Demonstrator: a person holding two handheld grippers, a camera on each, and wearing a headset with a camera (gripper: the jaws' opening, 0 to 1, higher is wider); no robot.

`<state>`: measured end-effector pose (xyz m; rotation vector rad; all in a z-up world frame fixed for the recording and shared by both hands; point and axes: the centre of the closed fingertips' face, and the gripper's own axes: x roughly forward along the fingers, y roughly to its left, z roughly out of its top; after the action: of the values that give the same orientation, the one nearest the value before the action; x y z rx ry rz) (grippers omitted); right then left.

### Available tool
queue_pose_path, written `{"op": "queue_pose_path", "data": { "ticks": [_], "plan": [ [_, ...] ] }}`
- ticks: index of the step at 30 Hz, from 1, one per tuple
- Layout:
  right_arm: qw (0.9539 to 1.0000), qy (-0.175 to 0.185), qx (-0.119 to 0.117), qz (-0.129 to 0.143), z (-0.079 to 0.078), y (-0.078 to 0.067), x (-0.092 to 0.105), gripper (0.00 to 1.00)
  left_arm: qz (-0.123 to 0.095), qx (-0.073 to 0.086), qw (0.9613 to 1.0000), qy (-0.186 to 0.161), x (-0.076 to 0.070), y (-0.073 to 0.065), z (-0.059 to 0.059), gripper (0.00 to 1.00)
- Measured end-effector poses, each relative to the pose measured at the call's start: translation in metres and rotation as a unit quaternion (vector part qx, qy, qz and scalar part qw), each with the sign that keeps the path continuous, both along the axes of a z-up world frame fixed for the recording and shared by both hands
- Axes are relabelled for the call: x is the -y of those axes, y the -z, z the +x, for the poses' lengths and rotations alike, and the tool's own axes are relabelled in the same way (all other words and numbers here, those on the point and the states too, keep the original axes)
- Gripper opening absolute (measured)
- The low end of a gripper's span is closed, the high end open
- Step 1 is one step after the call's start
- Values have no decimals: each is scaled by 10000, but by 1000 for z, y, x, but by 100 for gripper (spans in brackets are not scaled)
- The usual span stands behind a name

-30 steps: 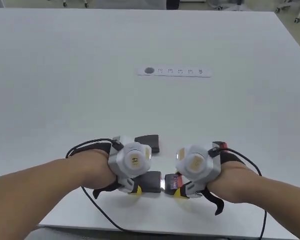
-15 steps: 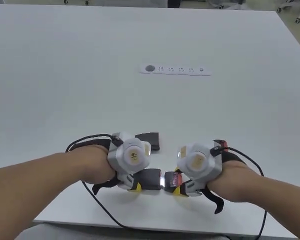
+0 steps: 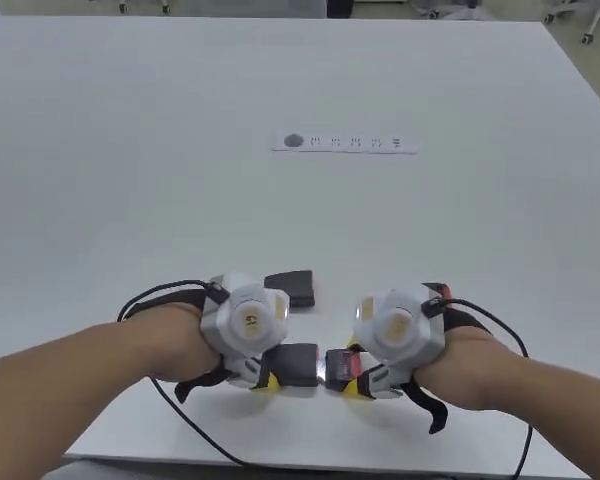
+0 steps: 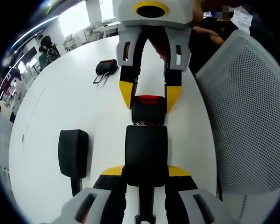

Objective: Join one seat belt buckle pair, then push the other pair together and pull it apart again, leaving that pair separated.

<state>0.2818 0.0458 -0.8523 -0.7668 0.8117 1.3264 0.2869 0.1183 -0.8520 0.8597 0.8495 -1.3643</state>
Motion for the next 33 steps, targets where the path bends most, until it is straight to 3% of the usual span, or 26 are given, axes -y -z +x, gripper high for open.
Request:
{"op": "queue_pose_path", "data": {
  "ticks": [11, 25, 30, 31, 33],
  "plan": [
    [9996, 20, 51, 278, 0, -1, 0, 31, -269, 101, 9996, 35, 0, -1, 0, 32],
    [9992, 65, 137, 365, 2, -1, -2, 33, -231, 182, 9996, 3, 2, -2, 1, 33],
    [9987, 218, 20, 463, 3, -3, -4, 35, -202, 316, 9993, 0, 0, -3, 2, 34],
    [9986, 211, 32, 475, 2, -4, -4, 36, -193, 428, 9988, 126, 1, -5, 2, 34],
    [9984, 208, 32, 532, 1, -8, -6, 39, -305, 447, 9985, 106, 5, -11, 1, 34]
  ]
}}
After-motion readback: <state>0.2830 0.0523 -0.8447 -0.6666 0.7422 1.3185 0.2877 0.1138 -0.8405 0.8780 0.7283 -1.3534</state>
